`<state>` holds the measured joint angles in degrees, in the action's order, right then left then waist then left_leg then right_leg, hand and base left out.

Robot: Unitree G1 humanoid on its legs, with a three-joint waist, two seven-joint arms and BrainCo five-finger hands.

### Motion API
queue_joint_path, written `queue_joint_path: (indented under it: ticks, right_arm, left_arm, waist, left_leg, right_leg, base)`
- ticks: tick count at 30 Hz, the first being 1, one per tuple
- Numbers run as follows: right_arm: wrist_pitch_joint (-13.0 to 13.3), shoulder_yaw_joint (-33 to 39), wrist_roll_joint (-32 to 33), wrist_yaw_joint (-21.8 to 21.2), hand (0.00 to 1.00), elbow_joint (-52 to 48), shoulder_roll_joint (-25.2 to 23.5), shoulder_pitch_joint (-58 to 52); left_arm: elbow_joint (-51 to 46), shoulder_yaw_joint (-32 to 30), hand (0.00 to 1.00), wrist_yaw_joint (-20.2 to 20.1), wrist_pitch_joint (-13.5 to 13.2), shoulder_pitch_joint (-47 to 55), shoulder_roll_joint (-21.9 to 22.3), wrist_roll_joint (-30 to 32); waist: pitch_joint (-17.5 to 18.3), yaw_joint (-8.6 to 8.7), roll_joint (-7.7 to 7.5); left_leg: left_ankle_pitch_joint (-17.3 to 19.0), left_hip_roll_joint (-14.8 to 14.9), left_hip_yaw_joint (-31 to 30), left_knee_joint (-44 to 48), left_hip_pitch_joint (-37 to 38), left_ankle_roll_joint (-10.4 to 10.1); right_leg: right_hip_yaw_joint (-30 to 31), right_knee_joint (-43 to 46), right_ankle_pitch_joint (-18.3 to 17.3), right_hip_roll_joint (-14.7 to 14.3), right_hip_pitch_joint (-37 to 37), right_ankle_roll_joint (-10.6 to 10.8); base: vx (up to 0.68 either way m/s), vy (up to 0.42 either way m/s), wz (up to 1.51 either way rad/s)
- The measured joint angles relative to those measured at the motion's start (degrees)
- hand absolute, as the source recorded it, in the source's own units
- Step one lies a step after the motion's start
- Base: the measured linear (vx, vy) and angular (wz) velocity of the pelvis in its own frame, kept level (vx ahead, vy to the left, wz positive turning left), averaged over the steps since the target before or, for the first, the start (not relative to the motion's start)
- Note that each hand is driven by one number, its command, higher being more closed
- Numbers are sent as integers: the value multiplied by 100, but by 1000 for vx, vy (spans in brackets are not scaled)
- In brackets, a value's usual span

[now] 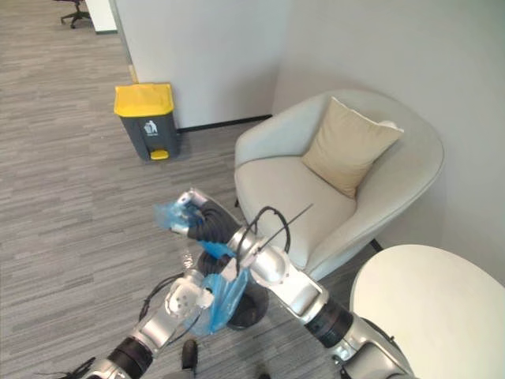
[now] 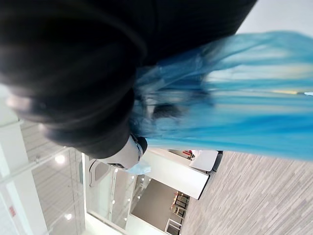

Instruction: Gather rubbish on tea table into small bin, then transfer packed bag to large trash can.

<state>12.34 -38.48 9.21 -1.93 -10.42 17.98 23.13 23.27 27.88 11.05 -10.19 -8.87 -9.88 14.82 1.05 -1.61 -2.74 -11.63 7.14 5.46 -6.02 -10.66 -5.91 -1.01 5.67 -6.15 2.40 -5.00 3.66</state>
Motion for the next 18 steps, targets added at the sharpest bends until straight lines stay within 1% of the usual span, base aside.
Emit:
queue_joint_path:
  ticks: [5, 7, 8, 11, 13, 15, 16, 18]
  right_arm:
    - [46, 75, 43, -47, 100, 2, -89, -323]
    - [69, 279, 22, -83, 100, 28, -128, -586]
    - [71, 336, -38, -86, 0, 54, -130, -669]
    - [125, 443, -331, -84, 0, 347, -79, -883]
    - [123, 454, -711, -42, 0, 545, 54, -1022]
    - [124, 460, -1237, 29, 0, 729, 210, -1164]
    - [125, 464, -1348, 48, 0, 742, 258, -1197]
    - [127, 519, -1840, 142, 0, 755, 537, -1305]
  left_arm:
    - [-2, -161, 100, -8, 95, 93, 57, -149]
    - [-22, -232, 100, -10, 101, 131, 57, -275]
    - [-78, -262, 100, -10, 101, 163, 51, -334]
    - [-435, -415, 100, -12, 100, 312, 55, -501]
    - [-659, -493, 100, -8, 96, 357, 50, -620]
    - [-898, -622, 100, 0, 93, 443, 53, -772]
    - [-944, -642, 100, 1, 93, 456, 49, -811]
    - [-1152, -724, 100, 10, 88, 554, 9, -892]
  waist:
    - [0, 34, 0]
    - [0, 52, 0]
    - [0, 65, 0]
    - [6, 107, -5]
    - [6, 105, -5]
    - [6, 106, -5]
    - [6, 106, -5]
    - [6, 104, -5]
  left_leg:
    - [0, -4, 21, 0, 39, 1]
    - [0, -3, 19, -1, 43, 1]
    - [1, -5, 19, -2, 49, 1]
    - [23, -14, -6, -4, 92, 10]
    - [37, -15, -20, -12, 81, 22]
    - [65, -20, -24, -30, 77, -1]
    - [66, -20, -24, -30, 76, 0]
    - [67, -29, -25, -30, 75, 2]
  right_leg:
    - [24, -2, -1, 5, 22, 1]
    - [23, 1, -2, 5, 26, 1]
    - [23, 1, -2, 7, 34, 2]
    - [1, -11, -6, 15, 101, 7]
    - [-11, -13, -6, 14, 101, 8]
    - [-15, -17, -10, 27, 104, 13]
    - [-16, -19, -9, 28, 104, 13]
    - [-18, -18, -10, 36, 105, 15]
  base:
    - [20, -13, -3]
    - [0, 0, 0]
    - [0, 0, 0]
    - [-15, -2, 5]
    - [-22, -1, 4]
    - [0, 0, 0]
    - [0, 0, 0]
    - [0, 0, 0]
